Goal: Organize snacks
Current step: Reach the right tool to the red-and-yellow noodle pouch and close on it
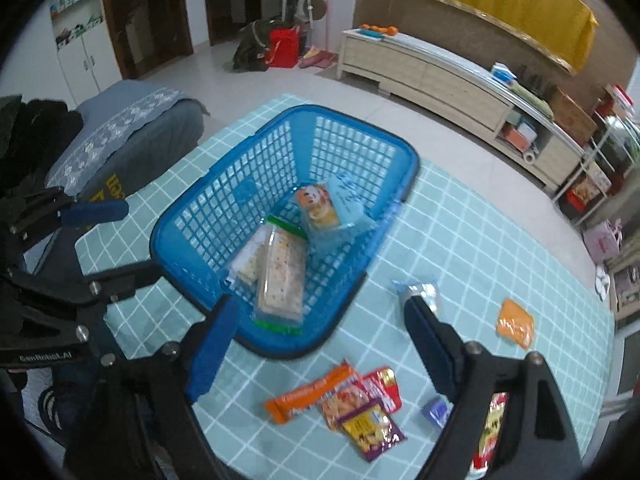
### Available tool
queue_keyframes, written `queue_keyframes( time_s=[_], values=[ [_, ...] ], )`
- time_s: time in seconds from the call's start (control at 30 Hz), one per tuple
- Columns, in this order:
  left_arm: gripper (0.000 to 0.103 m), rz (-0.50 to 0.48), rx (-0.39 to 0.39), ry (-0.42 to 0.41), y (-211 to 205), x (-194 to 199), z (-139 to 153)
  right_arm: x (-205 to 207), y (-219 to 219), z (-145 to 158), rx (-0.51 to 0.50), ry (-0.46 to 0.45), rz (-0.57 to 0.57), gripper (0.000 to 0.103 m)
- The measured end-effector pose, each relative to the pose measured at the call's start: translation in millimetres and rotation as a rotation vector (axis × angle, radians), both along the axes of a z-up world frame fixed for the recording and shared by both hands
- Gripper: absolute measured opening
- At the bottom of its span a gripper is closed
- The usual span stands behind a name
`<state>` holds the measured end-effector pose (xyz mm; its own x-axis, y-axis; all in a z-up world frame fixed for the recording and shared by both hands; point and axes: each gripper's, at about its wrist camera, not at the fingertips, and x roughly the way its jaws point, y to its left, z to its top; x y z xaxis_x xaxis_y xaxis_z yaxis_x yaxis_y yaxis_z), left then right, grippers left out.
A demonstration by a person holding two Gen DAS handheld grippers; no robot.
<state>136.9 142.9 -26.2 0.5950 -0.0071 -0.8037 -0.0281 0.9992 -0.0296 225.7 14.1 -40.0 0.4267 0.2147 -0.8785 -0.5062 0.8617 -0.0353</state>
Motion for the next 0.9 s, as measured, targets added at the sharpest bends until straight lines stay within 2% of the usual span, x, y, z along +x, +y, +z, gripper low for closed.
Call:
queue_keyframes(
  time_s=[0.07, 0.2, 0.57, 0.9],
  values=[
    [0.071, -0.018, 0.006, -0.014, -7, -5, 2, -5, -12, 4, 0.023, 0.002, -0.023, 0.087],
    [0.081, -0.06, 0.017, -0.043, -27, -14, 8, -16, -37, 9, 0.061, 0.005, -0.067, 0.087],
    [0.081, -0.191, 0.027, -0.076, -94, -29, 14, -50, -110, 14, 0.139, 0.004, -0.186, 0.087],
    [0.082, -0.306, 0.015, -0.057, -167, -11, 0, -64, -180, 3, 0.141, 0.018, -0.291, 0.087]
  ],
)
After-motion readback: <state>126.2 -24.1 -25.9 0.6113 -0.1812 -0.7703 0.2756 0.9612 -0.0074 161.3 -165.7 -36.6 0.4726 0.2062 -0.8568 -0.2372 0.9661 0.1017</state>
